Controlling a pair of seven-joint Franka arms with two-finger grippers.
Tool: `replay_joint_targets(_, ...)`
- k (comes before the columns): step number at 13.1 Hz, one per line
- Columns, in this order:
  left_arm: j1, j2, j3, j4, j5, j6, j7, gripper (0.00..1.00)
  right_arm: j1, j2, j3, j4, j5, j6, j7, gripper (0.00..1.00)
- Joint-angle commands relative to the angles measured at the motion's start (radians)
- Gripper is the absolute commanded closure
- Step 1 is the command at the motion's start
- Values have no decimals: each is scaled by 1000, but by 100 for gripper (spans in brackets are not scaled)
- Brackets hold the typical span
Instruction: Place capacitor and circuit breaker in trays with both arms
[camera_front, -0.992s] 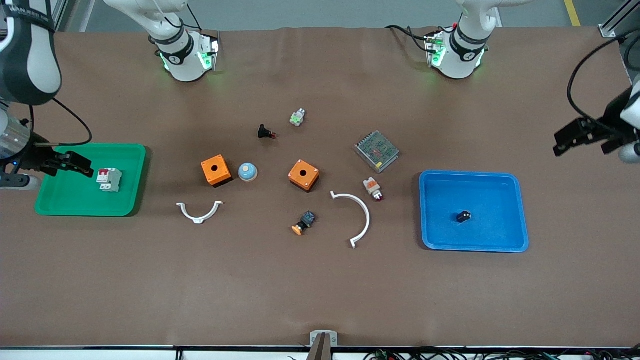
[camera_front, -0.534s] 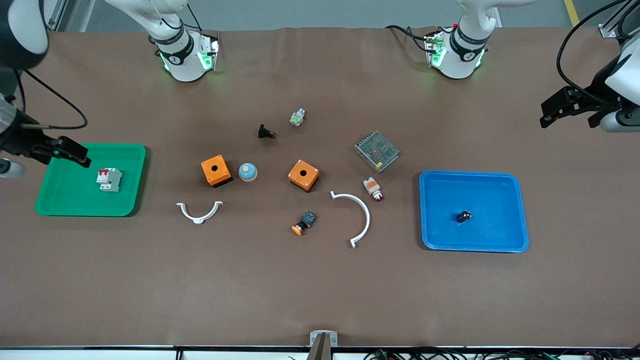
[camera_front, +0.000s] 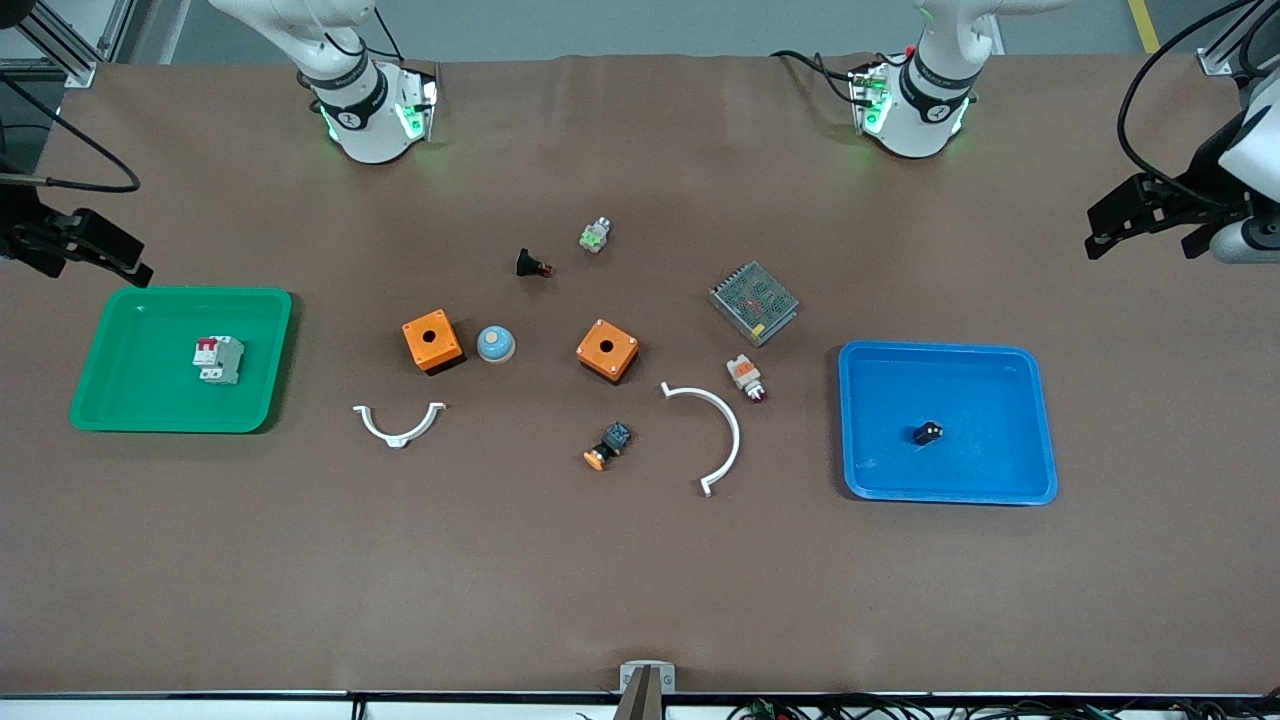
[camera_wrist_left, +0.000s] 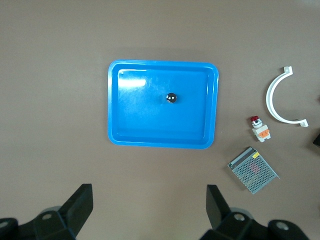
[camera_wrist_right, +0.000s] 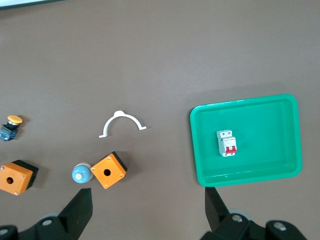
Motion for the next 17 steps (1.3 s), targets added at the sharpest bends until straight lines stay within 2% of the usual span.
replay_joint_targets(1,-9,3,1,-10,-7,12,15,0,129,-14,-125,14,2,-14,27,0)
replay_joint_targets(2,-13,6,-2,-10,-5,20,9,0,189,-14,-193,15,2,-14,16,0)
replay_joint_targets(3,-16,8,-2,-10,-5,26,6,0,210,-14,-226,15,4,-13,12,0)
replay_joint_targets(7,-13,5,-17,-7,-5,22,-2,0,206,-27,-226,12,4,-11,2,0)
replay_joint_targets(17,9,3,3,26,0,3,11,0,185,-34,-217,8,2,-14,-45,0)
